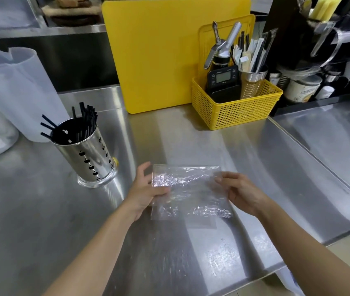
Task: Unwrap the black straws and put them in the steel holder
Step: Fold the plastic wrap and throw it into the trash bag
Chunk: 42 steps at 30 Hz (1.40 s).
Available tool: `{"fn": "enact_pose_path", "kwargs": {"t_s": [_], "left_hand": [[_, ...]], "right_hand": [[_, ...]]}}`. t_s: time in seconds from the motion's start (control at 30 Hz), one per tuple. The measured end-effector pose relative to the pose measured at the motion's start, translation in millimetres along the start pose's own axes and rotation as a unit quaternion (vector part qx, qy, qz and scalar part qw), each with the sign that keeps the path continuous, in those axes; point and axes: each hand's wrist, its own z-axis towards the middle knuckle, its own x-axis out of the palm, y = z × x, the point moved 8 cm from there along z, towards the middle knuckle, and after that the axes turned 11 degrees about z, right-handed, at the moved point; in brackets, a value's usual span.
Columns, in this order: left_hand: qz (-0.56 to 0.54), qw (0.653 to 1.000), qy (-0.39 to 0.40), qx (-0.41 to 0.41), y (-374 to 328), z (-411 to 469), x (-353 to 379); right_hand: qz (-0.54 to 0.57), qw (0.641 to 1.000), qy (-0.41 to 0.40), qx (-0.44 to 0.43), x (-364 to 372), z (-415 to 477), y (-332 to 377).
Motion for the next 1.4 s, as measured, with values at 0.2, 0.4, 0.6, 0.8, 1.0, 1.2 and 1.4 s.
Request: {"fn": "enact_pose_path", "kwargs": {"t_s": [0.2, 0.4, 0.6, 0.8, 1.0, 1.2, 1.4], "left_hand": [[0.018, 0.998, 0.016, -0.053, 10, -8, 0], [0.159, 0.987, -0.017, 0.03, 1, -25, 0], [0.183, 0.979, -0.002, 0.094, -7, -37, 22], [0.166, 0.98, 0.035, 0.105, -17, -45, 73], [0.217, 0.963, 0.062, 0.148, -30, -45, 165], [0.227, 0.952, 0.064, 0.197, -34, -56, 295], [0.212, 0.952, 0.084, 0.202, -25, -84, 408]], "right_hand": [[-0.134, 0.986, -0.099, -0.008, -4, -23, -8], [-0.21, 0.955, -0.188, -0.095, 5, -44, -13], [-0.203, 0.947, -0.219, -0.121, -2, -75, -11], [-0.188, 0.94, -0.248, -0.139, -32, -113, 16], [-0.186, 0.926, -0.28, -0.17, -101, -167, 56], [-0.152, 0.921, -0.307, -0.186, -210, -225, 110], [-0.146, 0.911, -0.327, -0.203, -304, -279, 150]]}}
